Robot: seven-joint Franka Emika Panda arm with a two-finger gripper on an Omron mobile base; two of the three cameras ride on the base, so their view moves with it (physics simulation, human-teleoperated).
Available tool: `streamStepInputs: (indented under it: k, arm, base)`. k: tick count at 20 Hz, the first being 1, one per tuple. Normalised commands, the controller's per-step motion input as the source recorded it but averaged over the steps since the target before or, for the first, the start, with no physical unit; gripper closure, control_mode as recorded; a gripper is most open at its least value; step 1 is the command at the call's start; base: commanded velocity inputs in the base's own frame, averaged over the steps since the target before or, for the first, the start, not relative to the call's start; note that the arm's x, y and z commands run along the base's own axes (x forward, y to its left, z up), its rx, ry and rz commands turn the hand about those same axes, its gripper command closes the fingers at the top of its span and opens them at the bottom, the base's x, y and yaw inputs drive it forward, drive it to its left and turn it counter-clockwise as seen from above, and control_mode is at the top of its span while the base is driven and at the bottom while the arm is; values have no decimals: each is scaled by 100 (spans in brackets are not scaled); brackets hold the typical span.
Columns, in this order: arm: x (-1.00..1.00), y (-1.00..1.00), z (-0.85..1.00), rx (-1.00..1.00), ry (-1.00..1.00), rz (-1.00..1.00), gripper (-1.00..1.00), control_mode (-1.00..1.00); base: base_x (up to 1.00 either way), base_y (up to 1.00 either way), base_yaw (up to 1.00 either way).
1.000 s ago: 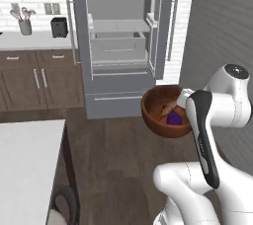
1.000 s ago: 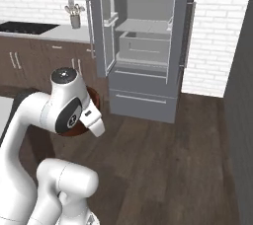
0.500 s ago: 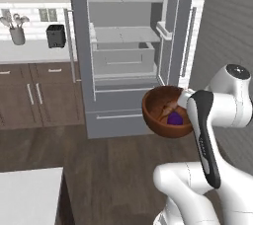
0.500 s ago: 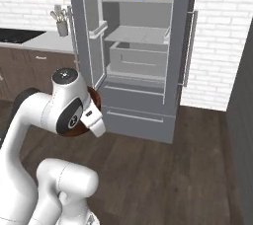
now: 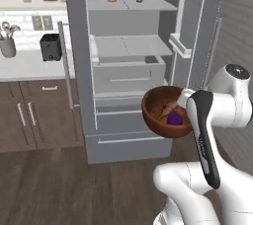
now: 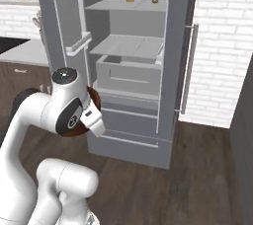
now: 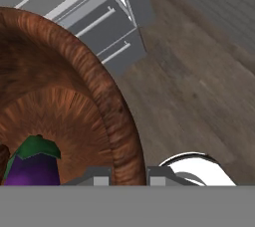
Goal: Pick the chicken drumstick and eggplant from their plates and place them in the bowl. Then put the bowl in the fridge.
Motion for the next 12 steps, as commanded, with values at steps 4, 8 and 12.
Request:
streamStepInputs:
  k: [4, 8, 12]
  arm:
    - [0, 0, 0, 0, 0, 0, 100, 100]
    - [0, 0, 0, 0, 0, 0, 100, 100]
    - [0, 0, 0, 0, 0, 0, 100, 100]
  base:
    - [84, 20, -7]
    - [98, 6, -1]
    - [90, 21, -1]
